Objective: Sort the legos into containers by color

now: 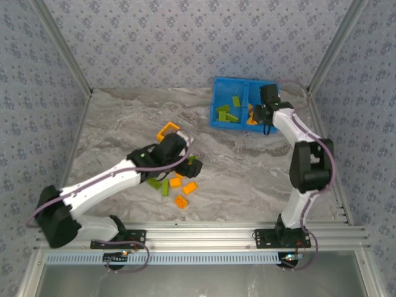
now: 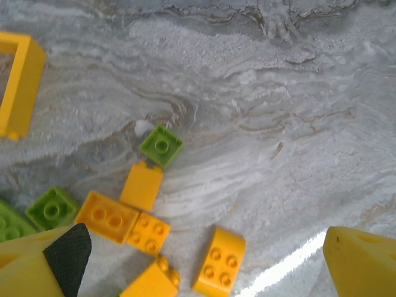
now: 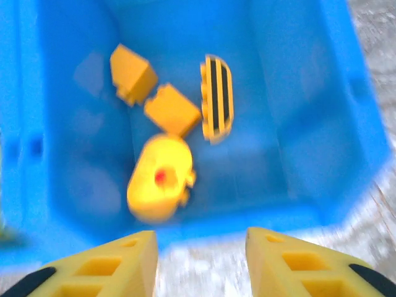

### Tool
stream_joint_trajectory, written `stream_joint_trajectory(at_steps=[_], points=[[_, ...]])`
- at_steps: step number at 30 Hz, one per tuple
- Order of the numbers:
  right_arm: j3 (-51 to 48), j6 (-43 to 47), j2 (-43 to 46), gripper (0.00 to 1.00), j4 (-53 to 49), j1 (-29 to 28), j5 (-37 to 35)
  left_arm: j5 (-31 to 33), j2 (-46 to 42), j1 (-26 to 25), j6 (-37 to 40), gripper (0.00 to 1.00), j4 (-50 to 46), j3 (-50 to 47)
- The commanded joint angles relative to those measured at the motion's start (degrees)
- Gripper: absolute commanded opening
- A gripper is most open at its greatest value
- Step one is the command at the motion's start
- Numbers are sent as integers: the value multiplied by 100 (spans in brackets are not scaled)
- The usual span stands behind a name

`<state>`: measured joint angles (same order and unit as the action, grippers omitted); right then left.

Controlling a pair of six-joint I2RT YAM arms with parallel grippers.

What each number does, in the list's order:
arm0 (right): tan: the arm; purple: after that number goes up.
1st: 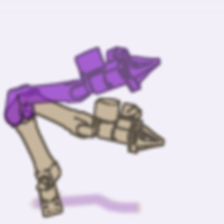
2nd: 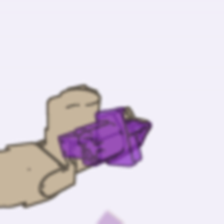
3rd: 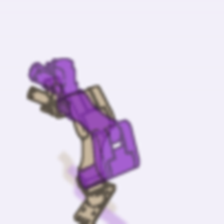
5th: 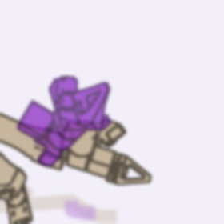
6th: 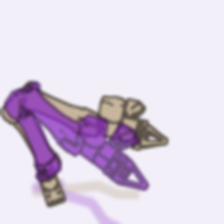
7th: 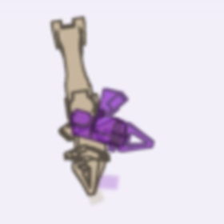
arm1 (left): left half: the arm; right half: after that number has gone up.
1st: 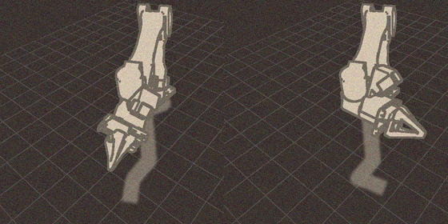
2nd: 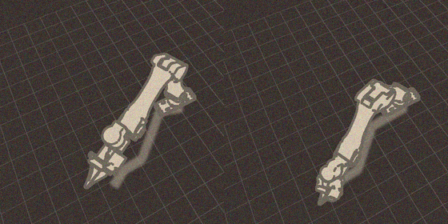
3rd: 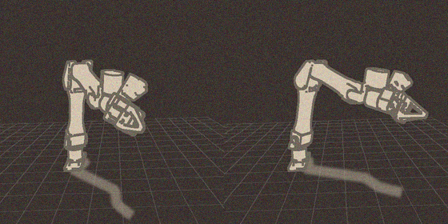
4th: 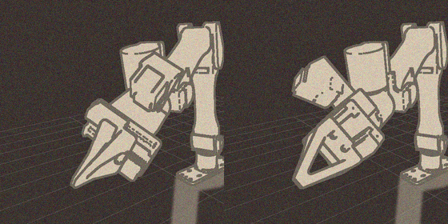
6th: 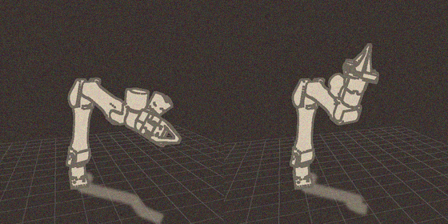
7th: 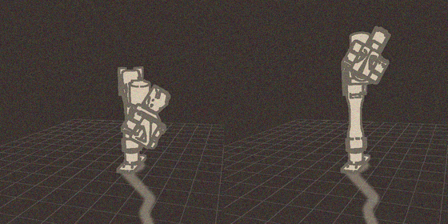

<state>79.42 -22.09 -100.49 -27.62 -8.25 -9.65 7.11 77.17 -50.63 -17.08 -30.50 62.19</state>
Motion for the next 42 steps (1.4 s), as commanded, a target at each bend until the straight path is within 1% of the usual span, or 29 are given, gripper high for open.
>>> stream_joint_trajectory(at_steps=[1, 2, 5, 8, 10, 13, 16, 18, 20, 22, 24, 27, 29, 31, 36, 39, 42], points=[[-869, -289, 1281, 54, 104, -312, 98, -90, 727, 99, 781, 99, -794, 752], [-1154, -290, 1683, 58, 70, -422, 145, -127, 999, 128, 900, 99, -1042, 986], [-1771, -199, 2825, 72, -289, -808, 337, -82, 1713, 154, 1151, 99, -1237, 1489], [-2228, -185, 3930, 86, -654, -1254, 408, -132, 2179, 229, 1366, 99, -1206, 1708], [-2447, -413, 4579, 99, -1046, -1512, 270, -106, 2456, 322, 1379, 99, -1142, 1794], [-2771, -837, 5425, 100, -1328, -1770, 112, -125, 2763, 404, 1220, 99, -917, 1823], [-2922, -1070, 5952, 100, -1432, -1838, 251, -18, 2997, 406, 1222, 99, -726, 1838], [-2863, -1049, 6071, 100, -1524, -1850, 356, 191, 3145, 427, 1320, 99, -636, 1795], [-2783, -977, 6035, 100, -1630, -1856, 394, 97, 3278, 537, 1347, 97, -557, 1720], [-2689, -946, 5958, 100, -1685, -1856, 411, -160, 3414, 638, 1398, 88, -478, 1687], [-2617, -886, 5858, 100, -1603, -1856, 511, -212, 3492, 650, 1450, 82, -341, 1639], [-2501, -719, 5603, 100, -1465, -1861, 661, -235, 3661, 695, 1558, 75, -260, 1739], [-2362, -620, 5390, 100, -1472, -1856, 706, -213, 3797, 713, 1599, 67, -317, 1882], [-2220, -547, 5196, 100, -1514, -1856, 795, -165, 3907, 734, 1588, 57, -418, 2029], [-2182, -478, 5052, 100, -1297, -1856, 964, -274, 3888, 730, 1532, 36, -441, 2028], [-2203, -506, 5046, 100, -1161, -1861, 967, -245, 3826, 739, 1498, 28, -441, 2007], [-2085, -538, 4995, 100, -1190, -1848, 962, -396, 3666, 746, 1410, 25, -412, 2029]])
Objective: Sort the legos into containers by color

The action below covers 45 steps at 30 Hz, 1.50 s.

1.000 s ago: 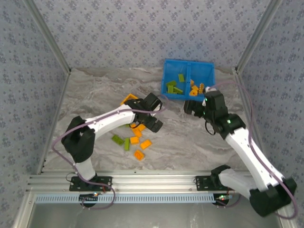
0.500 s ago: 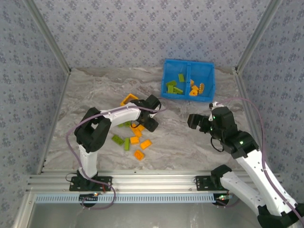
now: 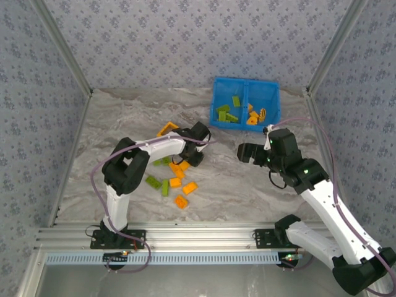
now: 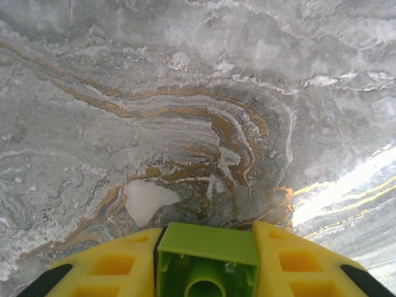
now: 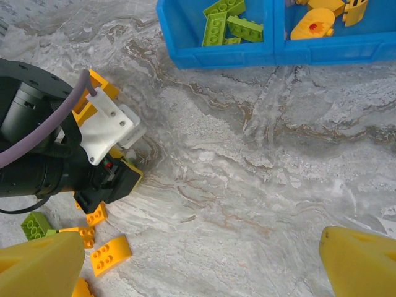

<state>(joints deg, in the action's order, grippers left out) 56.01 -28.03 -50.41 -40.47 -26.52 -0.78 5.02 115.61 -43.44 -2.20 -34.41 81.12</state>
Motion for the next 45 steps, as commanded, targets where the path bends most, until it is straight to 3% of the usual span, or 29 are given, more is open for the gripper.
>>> stream_joint_trajectory(at_steps=[1, 6, 10, 14, 19, 25, 30, 37, 42, 45], points=[[263, 32, -8, 100, 87, -26, 5, -323, -304, 20, -133, 25, 49, 140], [-5, -289, 249, 100, 300, -24, -556, -687, -1049, 3, -501, 23, 581, 521], [-226, -602, 518, 100, 357, -13, -735, -356, -968, -27, -583, 23, 1067, 1486], [-311, -660, 677, 100, 366, 12, -911, 289, -51, 36, -447, 22, 1168, 2981], [-136, -603, 667, 100, 87, 56, -913, 498, 1589, 151, -309, 22, 771, 5386], [-259, -576, 836, 100, -149, 58, -651, 743, 3209, 222, -207, 22, 1038, 7314], [-825, -1079, 1262, 100, 80, 33, -672, 592, 3771, 222, 63, 22, 1541, 7559], [-825, -1057, 1256, 100, 122, 40, -847, 382, 4159, 216, -220, 26, 1781, 7517], [-511, -846, 974, 100, 15, 39, -856, 351, 4218, 197, -218, 55, 1862, 7523], [-449, -667, 775, 100, 102, 48, -823, 328, 4010, 196, -212, 63, 1789, 7524]])
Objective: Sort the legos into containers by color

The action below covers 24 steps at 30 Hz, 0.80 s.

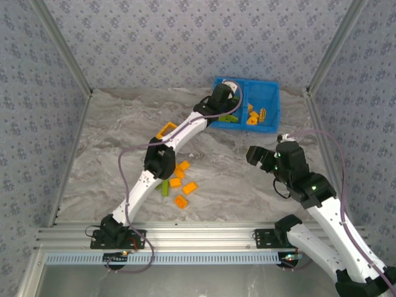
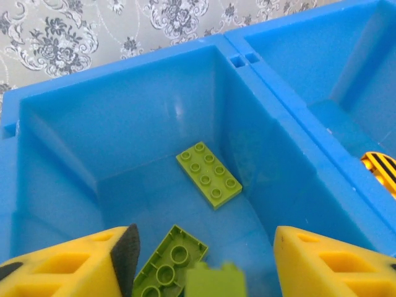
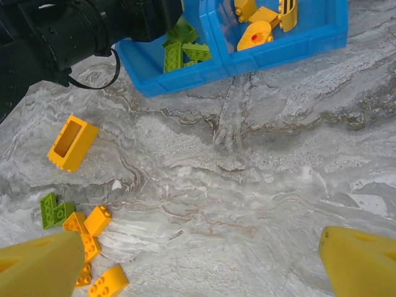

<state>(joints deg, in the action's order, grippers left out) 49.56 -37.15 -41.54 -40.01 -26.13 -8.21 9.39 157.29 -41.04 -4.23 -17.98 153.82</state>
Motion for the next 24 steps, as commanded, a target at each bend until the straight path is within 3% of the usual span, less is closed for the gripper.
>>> stream_joint_trajectory(at_steps=[1, 6, 9, 14, 18, 24], points=[[211, 277, -181, 100, 97, 7, -68, -150, -271, -45, 2, 65, 88, 254], [224, 396, -483, 100, 325, -6, 55, -226, -1102, -54, -147, 71, -392, 202], [227, 779, -801, 100, 717, -84, 444, -381, -1929, -8, -418, 75, -663, -317], [867, 1127, -2026, 100, 766, -527, 685, -339, -4068, 100, -445, 79, -272, -3044], [1706, 1154, -3496, 100, 926, -873, 1102, 199, -6048, 280, -286, 81, 350, -5767], [4091, 609, -6349, 95, 620, -1168, 1213, 750, -8452, 632, -466, 85, -130, -8467]])
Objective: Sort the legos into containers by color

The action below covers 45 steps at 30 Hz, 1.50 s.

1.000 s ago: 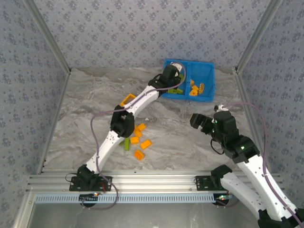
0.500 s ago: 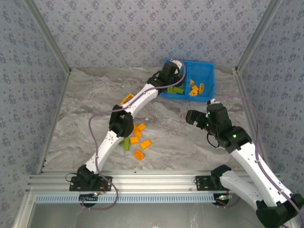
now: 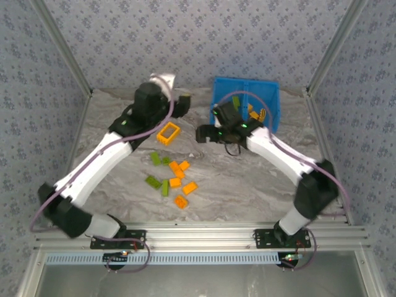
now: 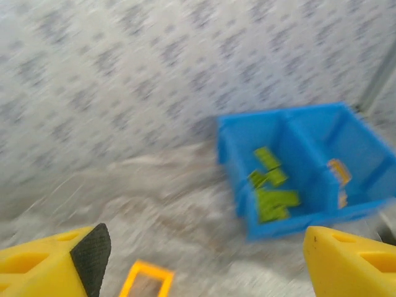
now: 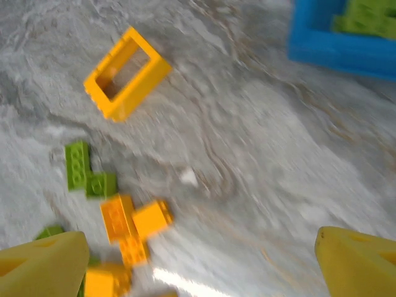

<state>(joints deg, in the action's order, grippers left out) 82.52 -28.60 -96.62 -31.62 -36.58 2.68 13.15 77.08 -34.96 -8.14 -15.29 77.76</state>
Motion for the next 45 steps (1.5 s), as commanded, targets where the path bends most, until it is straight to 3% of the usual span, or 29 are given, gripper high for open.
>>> stream_joint_trajectory(at_steps=[1, 8, 14, 17, 22, 29, 39, 45], points=[[1279, -334, -1333, 95, -409, -191, 22, 419, -832, 25, -76, 86, -536, -1228], [4234, -539, -3904, 100, -1222, -451, -547, 492, -3184, 46, 168, 99, -1478, -2793], [5434, -702, -5021, 99, -1299, -566, -1116, 530, -3796, 39, 16, 99, -1632, -3207], [5509, -810, -5257, 86, -1148, -585, -1067, 524, -3685, 34, 20, 99, -1659, -3160], [5531, -874, -5335, 46, -1253, -640, -922, 454, -3425, 37, 131, 99, -1854, -2937], [5177, -1036, -4904, 6, -1531, -530, -637, -741, -2526, 34, 383, 99, -2537, -2065], [3046, -397, -2534, 0, -1003, -288, -1134, -894, -2427, 39, 969, 99, -2311, -1980], [1499, 152, -853, 0, -831, 152, -2509, -1380, -2756, 34, 1395, 99, -2138, -2223]])
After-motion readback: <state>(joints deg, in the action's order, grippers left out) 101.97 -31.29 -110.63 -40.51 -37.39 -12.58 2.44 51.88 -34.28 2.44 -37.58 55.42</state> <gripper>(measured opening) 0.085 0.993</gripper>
